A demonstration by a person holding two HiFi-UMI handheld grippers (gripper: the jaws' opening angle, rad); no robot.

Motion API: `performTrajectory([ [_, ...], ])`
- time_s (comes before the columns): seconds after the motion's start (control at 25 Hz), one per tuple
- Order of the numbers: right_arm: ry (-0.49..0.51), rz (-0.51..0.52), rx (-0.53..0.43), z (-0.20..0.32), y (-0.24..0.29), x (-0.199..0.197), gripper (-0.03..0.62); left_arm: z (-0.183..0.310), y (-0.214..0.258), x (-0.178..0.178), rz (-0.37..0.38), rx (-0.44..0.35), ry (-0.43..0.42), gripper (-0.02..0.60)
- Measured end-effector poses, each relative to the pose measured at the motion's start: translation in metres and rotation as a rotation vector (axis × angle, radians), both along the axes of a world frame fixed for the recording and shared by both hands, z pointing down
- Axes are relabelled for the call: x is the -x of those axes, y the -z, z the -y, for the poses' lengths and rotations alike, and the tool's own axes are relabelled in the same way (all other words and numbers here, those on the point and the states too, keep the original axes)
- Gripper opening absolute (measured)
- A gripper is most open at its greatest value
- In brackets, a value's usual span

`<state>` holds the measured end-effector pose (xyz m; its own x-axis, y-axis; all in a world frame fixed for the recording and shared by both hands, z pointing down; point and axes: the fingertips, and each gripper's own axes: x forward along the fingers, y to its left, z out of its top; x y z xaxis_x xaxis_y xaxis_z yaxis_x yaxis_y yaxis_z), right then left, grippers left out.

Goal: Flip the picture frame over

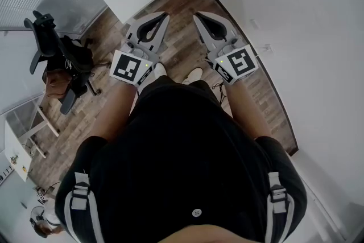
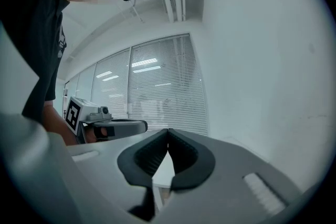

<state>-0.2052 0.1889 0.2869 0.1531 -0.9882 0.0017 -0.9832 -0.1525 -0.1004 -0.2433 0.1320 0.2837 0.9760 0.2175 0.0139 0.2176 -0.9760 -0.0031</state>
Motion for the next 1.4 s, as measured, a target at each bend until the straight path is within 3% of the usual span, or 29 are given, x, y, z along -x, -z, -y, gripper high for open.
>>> performTrajectory([
  [0.12,-0.009,-0.027,0.011,0.0,0.003,-0.001,0.013,-0.001,0.001,-0.001,-0.001,-0.003,-0.002,0.002],
  [0.2,-0.017,-0.018,0.011,-0.001,0.003,-0.003,0.12,-0.002,0.001,-0.001,0.001,-0.007,0.001,0.002],
  [0.84,-0.07,-0.02,0.025,-0.009,0.002,-0.012,0.338,-0.007,0.0,0.001,-0.02,0.007,-0.008,0.002],
  [1.4,-0.042,-0.01,0.021,-0.049,0.001,-0.028,0.35,-0.048,-0.001,-0.013,0.002,-0.011,0.016,0.002],
])
